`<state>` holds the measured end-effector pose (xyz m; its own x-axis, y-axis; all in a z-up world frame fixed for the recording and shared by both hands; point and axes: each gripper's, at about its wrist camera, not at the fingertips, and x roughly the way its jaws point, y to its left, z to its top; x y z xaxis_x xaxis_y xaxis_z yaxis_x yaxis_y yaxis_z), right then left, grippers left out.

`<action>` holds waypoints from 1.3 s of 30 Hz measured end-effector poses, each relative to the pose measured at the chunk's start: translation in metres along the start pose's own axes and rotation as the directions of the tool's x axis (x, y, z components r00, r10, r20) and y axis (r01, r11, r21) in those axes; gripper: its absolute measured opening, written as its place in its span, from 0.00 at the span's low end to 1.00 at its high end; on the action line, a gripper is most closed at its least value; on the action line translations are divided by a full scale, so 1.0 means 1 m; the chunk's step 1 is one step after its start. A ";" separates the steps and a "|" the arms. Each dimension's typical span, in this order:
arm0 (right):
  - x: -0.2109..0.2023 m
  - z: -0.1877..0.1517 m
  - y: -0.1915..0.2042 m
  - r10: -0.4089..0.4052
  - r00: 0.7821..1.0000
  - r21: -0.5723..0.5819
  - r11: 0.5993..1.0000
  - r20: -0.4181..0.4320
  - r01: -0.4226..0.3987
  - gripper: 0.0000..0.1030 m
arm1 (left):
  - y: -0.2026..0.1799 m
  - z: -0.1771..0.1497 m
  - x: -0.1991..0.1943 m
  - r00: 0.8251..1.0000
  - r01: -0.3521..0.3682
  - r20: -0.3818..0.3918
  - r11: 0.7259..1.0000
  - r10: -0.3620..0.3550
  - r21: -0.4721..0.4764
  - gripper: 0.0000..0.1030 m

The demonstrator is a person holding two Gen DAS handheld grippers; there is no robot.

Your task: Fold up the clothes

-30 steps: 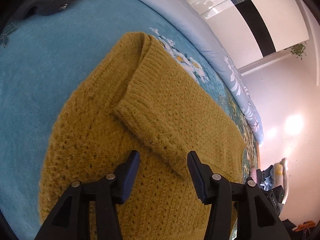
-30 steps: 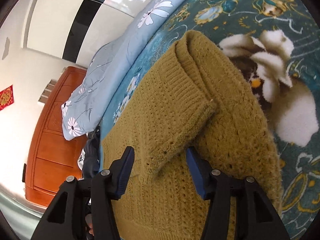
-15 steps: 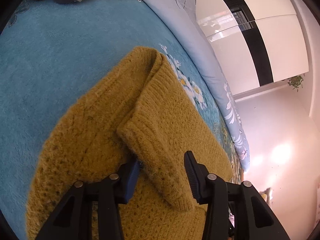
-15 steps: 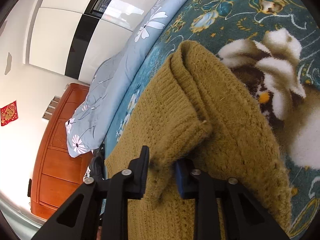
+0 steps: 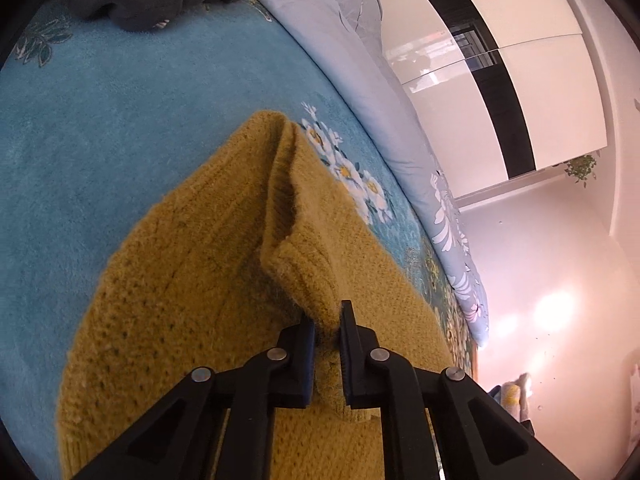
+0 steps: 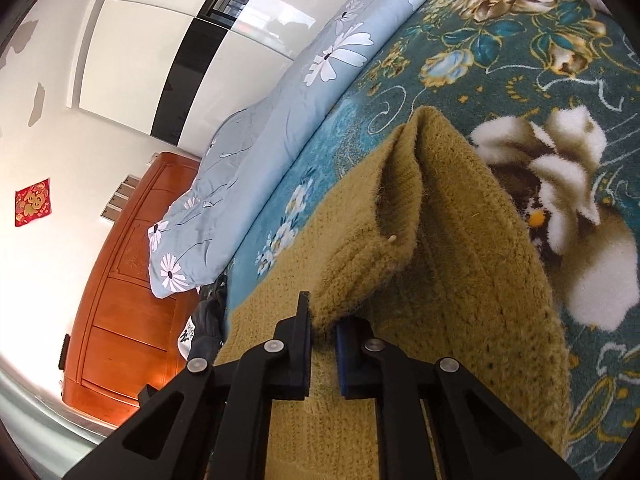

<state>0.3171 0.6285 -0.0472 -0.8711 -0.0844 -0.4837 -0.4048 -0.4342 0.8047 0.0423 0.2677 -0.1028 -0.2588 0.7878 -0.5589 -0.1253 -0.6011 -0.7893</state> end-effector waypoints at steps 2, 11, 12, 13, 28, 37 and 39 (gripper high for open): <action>-0.009 -0.005 0.003 -0.007 1.000 -0.008 1.000 -0.004 0.007 0.10 | -0.001 -0.006 -0.014 1.000 0.011 0.003 1.000 -0.011 0.006 0.11; -0.046 -0.036 0.008 -0.002 1.000 -0.038 0.999 -0.031 0.001 0.10 | 0.008 -0.043 -0.061 1.000 0.008 0.018 1.000 -0.008 0.019 0.11; -0.050 -0.039 0.009 -0.004 1.000 -0.046 0.999 -0.029 0.003 0.10 | 0.011 -0.048 -0.064 1.000 0.003 0.014 1.000 -0.003 0.017 0.11; -0.053 -0.042 0.010 -0.006 1.000 -0.053 0.999 -0.027 0.004 0.10 | 0.014 -0.052 -0.067 1.000 -0.001 0.010 1.000 0.001 0.016 0.11; -0.065 -0.080 -0.015 -0.084 0.996 -0.071 0.994 -0.040 0.081 0.09 | 0.046 -0.090 -0.086 0.998 -0.058 -0.020 0.998 0.058 0.005 0.11; -0.056 -0.085 -0.031 -0.170 0.983 -0.093 0.982 -0.074 0.163 0.10 | 0.046 -0.097 -0.082 0.992 -0.121 -0.034 0.990 0.123 0.070 0.11; -0.055 -0.084 -0.031 -0.171 0.982 -0.100 0.982 -0.082 0.163 0.10 | 0.042 -0.097 -0.083 0.992 -0.119 -0.034 0.989 0.123 0.088 0.13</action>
<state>0.4011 0.5709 -0.0746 -0.7630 -0.0821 -0.6412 -0.5118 -0.5293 0.6768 0.1513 0.1903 -0.1144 -0.2398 0.7120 -0.6599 -0.1776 -0.7004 -0.6913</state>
